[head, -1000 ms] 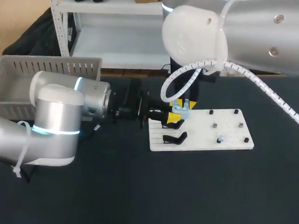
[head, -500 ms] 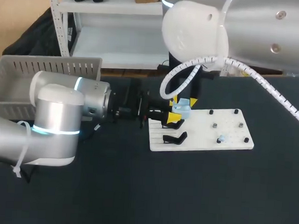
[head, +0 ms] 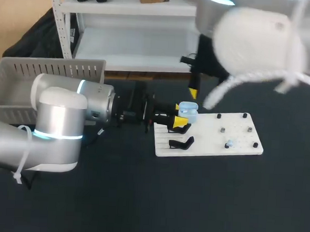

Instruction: Pick up each earbud case from the left stands, insert the matching earbuds, close the lid, and place the case in the box.

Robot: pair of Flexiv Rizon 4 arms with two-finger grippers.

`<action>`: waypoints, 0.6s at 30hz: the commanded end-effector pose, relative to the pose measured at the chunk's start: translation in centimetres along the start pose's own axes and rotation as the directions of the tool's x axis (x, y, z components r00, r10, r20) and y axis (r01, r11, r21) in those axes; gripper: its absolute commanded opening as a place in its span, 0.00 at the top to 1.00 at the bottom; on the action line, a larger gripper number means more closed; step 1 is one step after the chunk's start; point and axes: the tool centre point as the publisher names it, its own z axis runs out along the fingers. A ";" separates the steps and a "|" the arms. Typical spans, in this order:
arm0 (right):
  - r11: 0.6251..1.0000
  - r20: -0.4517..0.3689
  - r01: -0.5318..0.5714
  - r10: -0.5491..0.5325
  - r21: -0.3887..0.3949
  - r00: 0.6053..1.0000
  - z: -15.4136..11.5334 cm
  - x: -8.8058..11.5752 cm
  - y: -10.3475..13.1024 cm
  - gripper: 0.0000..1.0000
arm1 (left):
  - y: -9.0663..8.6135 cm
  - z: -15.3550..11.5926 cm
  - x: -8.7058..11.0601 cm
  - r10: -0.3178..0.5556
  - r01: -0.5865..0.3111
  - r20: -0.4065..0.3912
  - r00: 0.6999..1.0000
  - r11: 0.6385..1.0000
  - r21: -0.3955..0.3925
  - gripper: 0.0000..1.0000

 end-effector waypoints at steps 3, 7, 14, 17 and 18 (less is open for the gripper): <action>0.964 0.170 0.027 0.019 -0.265 0.985 -0.1 1.0 -7.0 0.53 | 0.0 0.1 0.0 0.000 0.000 -0.003 1.000 1.000 -0.001 1.00; 0.967 0.157 0.048 -0.008 -0.249 0.988 0.9 1.1 -8.2 0.53 | 0.0 0.1 0.0 0.000 0.000 -0.003 1.000 1.000 -0.001 1.00; 0.977 0.100 0.048 -0.028 -0.209 0.995 4.7 1.6 -9.2 0.55 | 0.0 0.1 0.0 0.000 0.000 -0.003 1.000 1.000 -0.001 1.00; 0.980 0.073 0.055 -0.041 -0.190 0.996 6.1 2.0 -9.0 0.55 | 0.0 0.1 0.0 0.000 0.000 -0.003 1.000 1.000 -0.001 1.00; 0.981 0.069 0.061 -0.049 -0.186 0.996 6.4 2.1 -8.9 0.55 | 0.0 0.1 0.0 0.000 0.000 -0.003 1.000 1.000 -0.001 1.00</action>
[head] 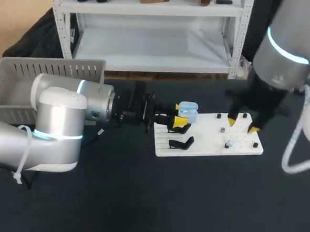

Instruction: Pick up each earbud case from the left stands, insert the matching earbuds, close the lid, and place the case in the box.

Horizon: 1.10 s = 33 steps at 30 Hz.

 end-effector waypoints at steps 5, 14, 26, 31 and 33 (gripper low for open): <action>0.998 0.000 0.049 -0.049 -0.045 0.999 3.4 0.3 0.2 0.55 | 0.0 0.1 0.0 0.000 0.000 -0.003 1.000 1.000 -0.001 1.00; 0.995 0.000 0.095 -0.095 -0.028 0.995 6.4 -0.6 -0.6 0.55 | 0.0 0.1 0.0 0.000 0.000 -0.003 1.000 1.000 -0.001 1.00; 0.984 0.055 0.164 -0.160 -0.074 0.986 8.5 -1.1 -1.5 0.56 | 0.0 0.1 0.0 0.000 0.000 -0.003 1.000 1.000 -0.001 1.00; 0.984 0.062 0.161 -0.156 -0.078 0.986 9.3 -1.4 -2.0 0.57 | 0.0 0.1 0.0 0.000 0.000 -0.003 1.000 1.000 -0.001 1.00; 0.984 0.063 0.159 -0.154 -0.081 0.986 9.6 -1.4 -2.1 0.58 | 0.0 0.1 0.0 0.000 0.000 -0.003 1.000 1.000 -0.001 1.00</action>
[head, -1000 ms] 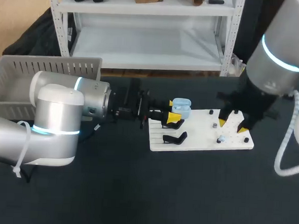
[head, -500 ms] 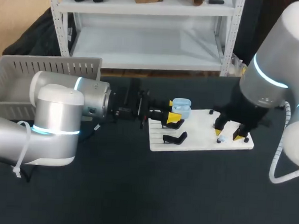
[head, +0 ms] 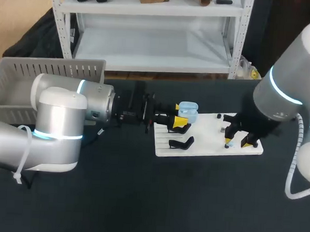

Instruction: Pick up each earbud case from the left stands, insert the matching earbuds, close the lid, and place the case in the box.

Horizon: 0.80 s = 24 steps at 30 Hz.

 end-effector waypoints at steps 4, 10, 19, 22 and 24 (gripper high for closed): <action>1.000 0.019 -0.002 0.002 -0.017 1.000 1.2 0.5 -0.2 0.58 | 0.0 0.1 0.0 0.000 0.000 -0.003 1.000 1.000 -0.002 1.00; 0.999 0.025 -0.008 0.009 -0.036 1.000 1.5 0.2 -0.1 0.60 | 0.0 0.1 0.0 0.000 0.000 -0.003 1.000 1.000 -0.002 1.00; 0.999 0.022 -0.021 0.021 -0.042 1.000 2.2 0.1 0.1 0.66 | 0.0 0.1 0.0 0.000 0.000 -0.003 1.000 1.000 -0.002 1.00; 0.999 0.021 -0.023 0.024 -0.043 0.999 2.3 -0.1 0.2 0.65 | 0.0 0.1 0.0 0.000 0.000 -0.003 1.000 1.000 -0.002 1.00; 0.999 0.020 -0.026 0.027 -0.044 0.999 2.4 -0.2 0.2 0.65 | 0.0 0.1 0.0 0.000 0.000 -0.003 1.000 1.000 -0.002 1.00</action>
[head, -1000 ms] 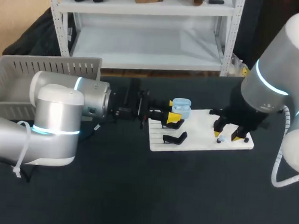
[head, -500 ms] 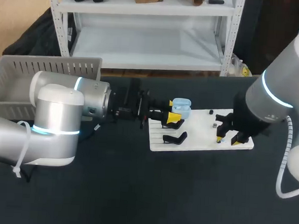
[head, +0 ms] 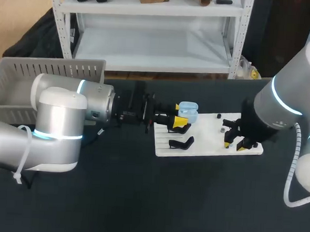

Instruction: Pick up each earbud case from the left stands, insert the matching earbuds, close the lid, and place the case in the box.

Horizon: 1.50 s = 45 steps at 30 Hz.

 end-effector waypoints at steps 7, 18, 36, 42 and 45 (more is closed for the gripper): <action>1.000 0.000 -0.008 0.008 0.003 1.000 0.6 -0.2 0.1 0.66 | 0.0 0.1 0.0 0.000 0.000 -0.003 1.000 1.000 -0.002 1.00; 1.000 -0.006 -0.010 0.010 0.005 1.000 0.7 -0.3 0.3 0.74 | 0.0 0.1 0.0 0.000 0.000 -0.003 1.000 1.000 -0.002 1.00; 1.000 -0.001 -0.013 0.013 0.020 1.000 -0.5 -0.1 0.4 1.00 | 0.0 0.1 0.0 0.000 0.000 -0.003 1.000 1.000 -0.002 1.00; 1.000 0.021 -0.011 0.010 0.028 1.000 -2.6 0.0 0.5 1.00 | 0.0 0.1 0.0 0.000 0.000 -0.003 1.000 1.000 -0.002 1.00; 0.999 0.031 -0.005 0.004 0.033 1.000 -3.9 0.1 0.6 1.00 | 0.0 0.1 0.0 0.000 0.000 -0.003 1.000 1.000 -0.002 1.00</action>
